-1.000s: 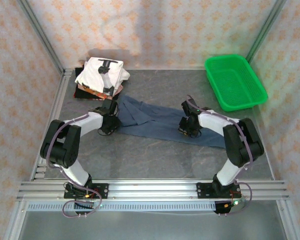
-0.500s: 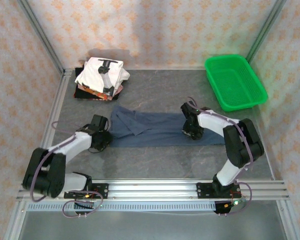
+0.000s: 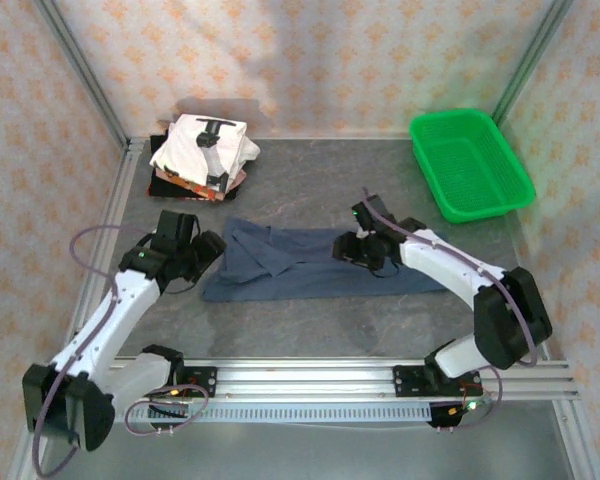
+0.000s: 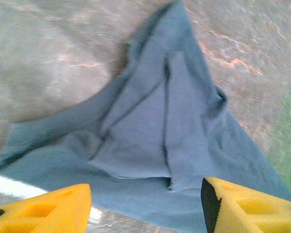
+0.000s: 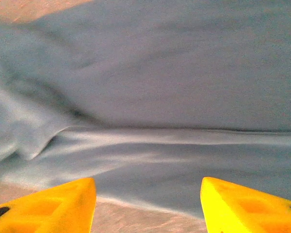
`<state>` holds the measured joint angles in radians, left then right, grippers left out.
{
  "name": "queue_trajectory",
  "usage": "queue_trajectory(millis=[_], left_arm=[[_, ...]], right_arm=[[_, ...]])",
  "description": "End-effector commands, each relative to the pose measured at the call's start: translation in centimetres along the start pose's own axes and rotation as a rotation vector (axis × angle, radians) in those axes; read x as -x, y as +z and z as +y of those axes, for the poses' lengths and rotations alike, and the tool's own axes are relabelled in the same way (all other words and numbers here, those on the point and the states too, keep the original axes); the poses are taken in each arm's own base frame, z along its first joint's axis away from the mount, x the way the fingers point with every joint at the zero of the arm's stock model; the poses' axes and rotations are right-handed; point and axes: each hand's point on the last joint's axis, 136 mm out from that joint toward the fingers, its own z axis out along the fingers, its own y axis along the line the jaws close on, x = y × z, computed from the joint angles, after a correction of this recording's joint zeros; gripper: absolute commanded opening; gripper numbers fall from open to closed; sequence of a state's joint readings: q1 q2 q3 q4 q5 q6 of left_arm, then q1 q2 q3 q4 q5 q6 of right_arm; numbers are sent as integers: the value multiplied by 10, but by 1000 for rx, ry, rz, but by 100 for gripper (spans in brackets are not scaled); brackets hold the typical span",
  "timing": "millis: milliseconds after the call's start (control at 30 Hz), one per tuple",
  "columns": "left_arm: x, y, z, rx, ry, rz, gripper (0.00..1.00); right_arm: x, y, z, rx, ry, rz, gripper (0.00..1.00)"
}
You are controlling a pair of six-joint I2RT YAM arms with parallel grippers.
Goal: Fold and stack the t-shirts
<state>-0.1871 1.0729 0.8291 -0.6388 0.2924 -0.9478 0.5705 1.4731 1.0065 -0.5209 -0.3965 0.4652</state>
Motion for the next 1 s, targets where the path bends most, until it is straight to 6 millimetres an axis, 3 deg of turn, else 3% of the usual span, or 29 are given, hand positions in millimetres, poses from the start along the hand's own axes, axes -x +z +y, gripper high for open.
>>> queue_trajectory(millis=[0,100,233,433,600,867,967], left_arm=[[-10,21,-30,-64,106,133,62],[-4,34,-35,-37,122,153,62],[1,48,-27,-3,64,163,62],[8,41,-7,23,20,118,66],[18,21,15,25,-25,54,70],[16,4,35,40,-32,24,71],[16,1,39,41,-38,16,71]], right_arm=[[-17,7,81,194,-265,51,59],[-35,21,124,223,-422,91,59],[-54,46,149,177,-582,150,60],[-61,79,142,-2,-712,188,58],[-44,89,128,-138,-749,133,57],[-41,109,112,-230,-798,165,54],[-34,114,111,-258,-800,146,48]])
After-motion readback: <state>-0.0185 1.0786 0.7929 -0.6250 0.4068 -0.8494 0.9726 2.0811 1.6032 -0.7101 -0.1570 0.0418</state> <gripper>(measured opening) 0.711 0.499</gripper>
